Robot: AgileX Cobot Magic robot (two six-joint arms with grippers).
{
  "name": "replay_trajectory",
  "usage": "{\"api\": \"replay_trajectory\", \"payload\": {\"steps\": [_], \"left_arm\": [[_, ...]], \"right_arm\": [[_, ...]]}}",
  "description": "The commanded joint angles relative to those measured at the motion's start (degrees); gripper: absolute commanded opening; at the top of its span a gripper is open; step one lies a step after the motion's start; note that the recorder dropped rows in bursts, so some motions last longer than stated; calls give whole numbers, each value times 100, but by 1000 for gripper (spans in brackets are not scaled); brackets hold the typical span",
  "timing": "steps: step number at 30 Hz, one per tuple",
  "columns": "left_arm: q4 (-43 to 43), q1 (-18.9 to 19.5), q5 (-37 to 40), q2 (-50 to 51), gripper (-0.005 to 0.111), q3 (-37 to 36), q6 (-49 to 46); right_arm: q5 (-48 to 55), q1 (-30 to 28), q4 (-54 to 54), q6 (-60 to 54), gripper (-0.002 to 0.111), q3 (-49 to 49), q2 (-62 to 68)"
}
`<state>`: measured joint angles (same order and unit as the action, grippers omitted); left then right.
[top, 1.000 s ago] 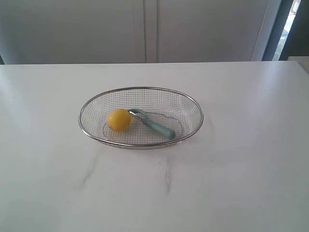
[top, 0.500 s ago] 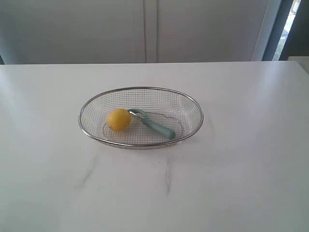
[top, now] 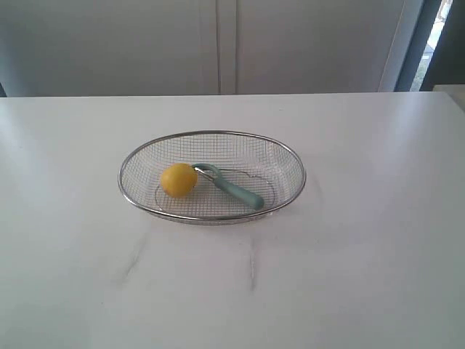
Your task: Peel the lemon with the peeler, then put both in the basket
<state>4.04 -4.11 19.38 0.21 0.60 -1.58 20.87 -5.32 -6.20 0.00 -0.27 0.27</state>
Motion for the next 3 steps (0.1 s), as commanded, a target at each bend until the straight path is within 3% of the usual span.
{"api": "replay_trajectory", "payload": {"steps": [1, 3], "left_arm": [[-35, 6, 112, -21, 0, -60, 2], [-35, 6, 112, -21, 0, -60, 2]], "right_arm": [[-82, 22, -3, 0, 0, 27, -27], [-82, 22, -3, 0, 0, 27, -27]]}}
